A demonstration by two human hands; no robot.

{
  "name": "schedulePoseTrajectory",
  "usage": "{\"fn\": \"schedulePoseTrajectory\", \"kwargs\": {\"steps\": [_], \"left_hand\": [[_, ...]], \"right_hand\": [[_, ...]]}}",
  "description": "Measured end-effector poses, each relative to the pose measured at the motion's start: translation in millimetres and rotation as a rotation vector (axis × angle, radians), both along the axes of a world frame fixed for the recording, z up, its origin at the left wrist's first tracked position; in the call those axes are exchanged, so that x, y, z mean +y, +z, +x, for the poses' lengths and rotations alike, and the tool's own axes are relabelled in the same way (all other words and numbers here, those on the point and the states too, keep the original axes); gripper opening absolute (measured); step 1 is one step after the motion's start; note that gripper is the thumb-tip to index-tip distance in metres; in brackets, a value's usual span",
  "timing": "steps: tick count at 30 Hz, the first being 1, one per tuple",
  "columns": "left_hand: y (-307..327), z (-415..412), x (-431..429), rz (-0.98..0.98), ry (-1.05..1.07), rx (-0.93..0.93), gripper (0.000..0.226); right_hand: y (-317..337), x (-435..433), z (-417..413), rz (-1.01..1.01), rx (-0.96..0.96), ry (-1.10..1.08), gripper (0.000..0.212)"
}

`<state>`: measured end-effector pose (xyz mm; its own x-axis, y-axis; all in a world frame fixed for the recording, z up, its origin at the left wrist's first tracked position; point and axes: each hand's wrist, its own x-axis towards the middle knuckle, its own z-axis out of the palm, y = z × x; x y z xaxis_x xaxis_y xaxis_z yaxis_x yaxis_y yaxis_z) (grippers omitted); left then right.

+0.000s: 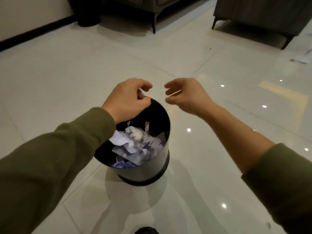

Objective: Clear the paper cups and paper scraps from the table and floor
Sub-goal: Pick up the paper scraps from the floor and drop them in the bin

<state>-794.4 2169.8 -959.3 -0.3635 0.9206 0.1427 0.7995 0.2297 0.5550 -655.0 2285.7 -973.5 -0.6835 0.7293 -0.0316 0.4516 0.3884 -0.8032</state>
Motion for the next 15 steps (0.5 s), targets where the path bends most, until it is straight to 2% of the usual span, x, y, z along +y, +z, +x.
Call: {"fn": "schedulePoseTrajectory", "kwargs": {"steps": [3, 6, 15], "left_hand": [[15, 39, 41, 0.053, -0.108, 0.006, 0.028], [9, 84, 81, 0.024, -0.190, -0.009, 0.026], [-101, 194, 151, -0.286, -0.372, -0.072, 0.032]], "right_hand": [[11, 29, 54, -0.019, 0.065, -0.162, 0.035], [3, 53, 118, -0.021, 0.038, -0.307, 0.034], [-93, 51, 307, -0.136, -0.139, -0.730, 0.029]]}}
